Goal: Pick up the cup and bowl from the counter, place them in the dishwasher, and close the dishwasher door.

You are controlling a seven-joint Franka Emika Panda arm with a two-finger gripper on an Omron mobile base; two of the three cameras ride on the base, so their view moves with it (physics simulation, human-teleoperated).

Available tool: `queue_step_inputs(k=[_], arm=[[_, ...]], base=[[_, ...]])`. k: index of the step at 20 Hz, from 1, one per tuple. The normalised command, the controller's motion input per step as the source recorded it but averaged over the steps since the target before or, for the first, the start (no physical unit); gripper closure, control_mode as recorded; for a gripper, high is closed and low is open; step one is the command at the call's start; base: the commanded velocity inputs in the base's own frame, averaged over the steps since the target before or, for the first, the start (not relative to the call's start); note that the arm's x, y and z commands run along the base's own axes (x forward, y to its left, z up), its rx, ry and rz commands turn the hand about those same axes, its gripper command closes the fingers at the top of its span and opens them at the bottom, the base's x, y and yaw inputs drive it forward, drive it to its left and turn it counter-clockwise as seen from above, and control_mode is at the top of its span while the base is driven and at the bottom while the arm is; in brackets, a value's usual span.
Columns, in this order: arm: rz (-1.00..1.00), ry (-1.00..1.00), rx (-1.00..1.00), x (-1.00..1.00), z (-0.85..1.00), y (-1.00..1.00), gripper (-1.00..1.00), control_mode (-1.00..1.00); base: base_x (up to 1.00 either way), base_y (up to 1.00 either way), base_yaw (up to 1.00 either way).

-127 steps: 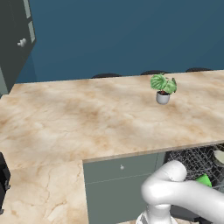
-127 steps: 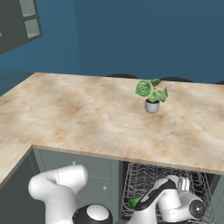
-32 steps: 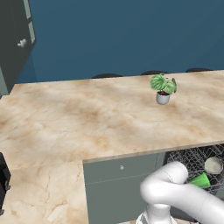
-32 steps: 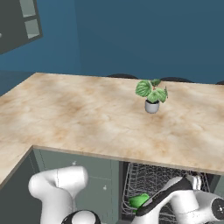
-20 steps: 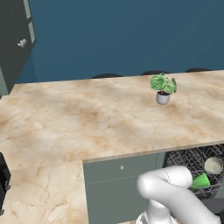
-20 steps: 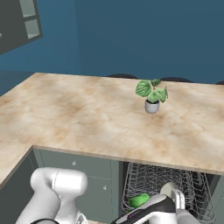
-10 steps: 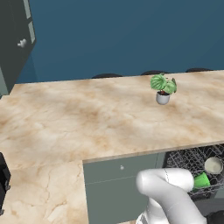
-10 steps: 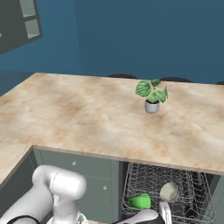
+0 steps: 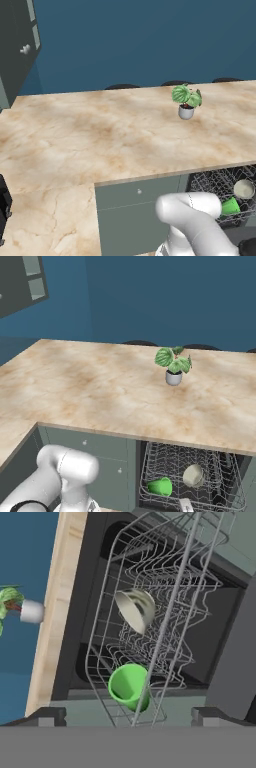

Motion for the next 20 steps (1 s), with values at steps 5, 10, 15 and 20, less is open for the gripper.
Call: queue_step_inputs(k=[5, 10, 15, 20], arm=[[0.08, -0.07, -0.01, -0.27, -0.37, 0.0, -1.0, -1.0], [0.04, -0.09, -0.06, -0.33, -0.55, 0.0, -1.0, -1.0], [0.04, -0.07, -0.05, -0.18, -0.54, 0.0, -1.0, -1.0], [0.04, -0.04, -0.01, 0.0, -0.49, -0.05, -1.0, -1.0]], base=[[0.0, 0.0, 0.0], [0.0, 0.0, 0.0], [0.0, 0.0, 0.0], [0.0, 0.0, 0.0]])
